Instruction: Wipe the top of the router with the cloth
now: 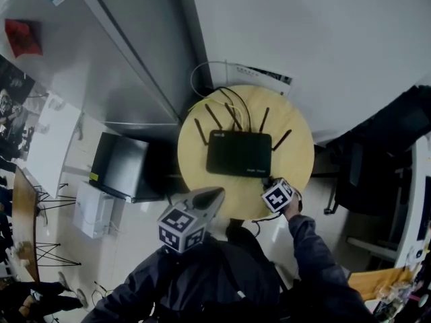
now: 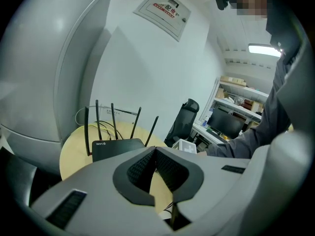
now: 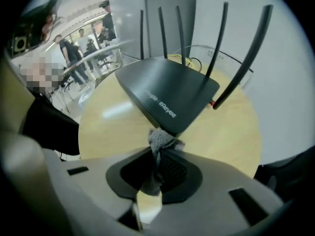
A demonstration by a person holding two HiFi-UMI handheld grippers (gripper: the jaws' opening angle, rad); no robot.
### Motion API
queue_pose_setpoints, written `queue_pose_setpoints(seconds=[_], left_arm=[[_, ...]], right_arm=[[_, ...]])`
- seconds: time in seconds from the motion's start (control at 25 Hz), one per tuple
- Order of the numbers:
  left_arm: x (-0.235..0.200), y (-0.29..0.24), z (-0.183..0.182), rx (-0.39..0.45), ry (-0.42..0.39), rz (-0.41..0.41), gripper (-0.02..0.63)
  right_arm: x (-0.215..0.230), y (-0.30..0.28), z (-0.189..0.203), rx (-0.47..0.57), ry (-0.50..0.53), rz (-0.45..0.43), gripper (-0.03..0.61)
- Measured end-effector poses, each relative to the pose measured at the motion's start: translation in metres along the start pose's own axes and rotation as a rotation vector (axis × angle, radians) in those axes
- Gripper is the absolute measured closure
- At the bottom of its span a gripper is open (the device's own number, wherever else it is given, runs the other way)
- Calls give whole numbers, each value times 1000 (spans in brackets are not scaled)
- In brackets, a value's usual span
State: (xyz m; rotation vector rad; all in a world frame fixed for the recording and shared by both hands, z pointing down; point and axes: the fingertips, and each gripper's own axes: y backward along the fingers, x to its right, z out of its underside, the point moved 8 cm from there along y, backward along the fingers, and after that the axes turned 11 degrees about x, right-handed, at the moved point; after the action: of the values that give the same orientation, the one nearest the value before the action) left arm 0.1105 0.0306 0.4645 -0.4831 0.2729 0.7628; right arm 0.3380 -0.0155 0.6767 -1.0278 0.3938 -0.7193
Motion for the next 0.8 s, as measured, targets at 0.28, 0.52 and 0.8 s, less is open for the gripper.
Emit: queue_pose_setpoints(seconds=[0.28,0.52,0.8], left_arm=[[-39,34,-7,10,6,36,612],[-83,69,-15,11,-6,55,612],[-116,92,-18,-5,-5,77,612]], right_arm=[[-35,-16,-34,56,-177,57,508],[-67,-40,-66,72,-240,81,508],[-103,-66,-101,96,-238,55,508]])
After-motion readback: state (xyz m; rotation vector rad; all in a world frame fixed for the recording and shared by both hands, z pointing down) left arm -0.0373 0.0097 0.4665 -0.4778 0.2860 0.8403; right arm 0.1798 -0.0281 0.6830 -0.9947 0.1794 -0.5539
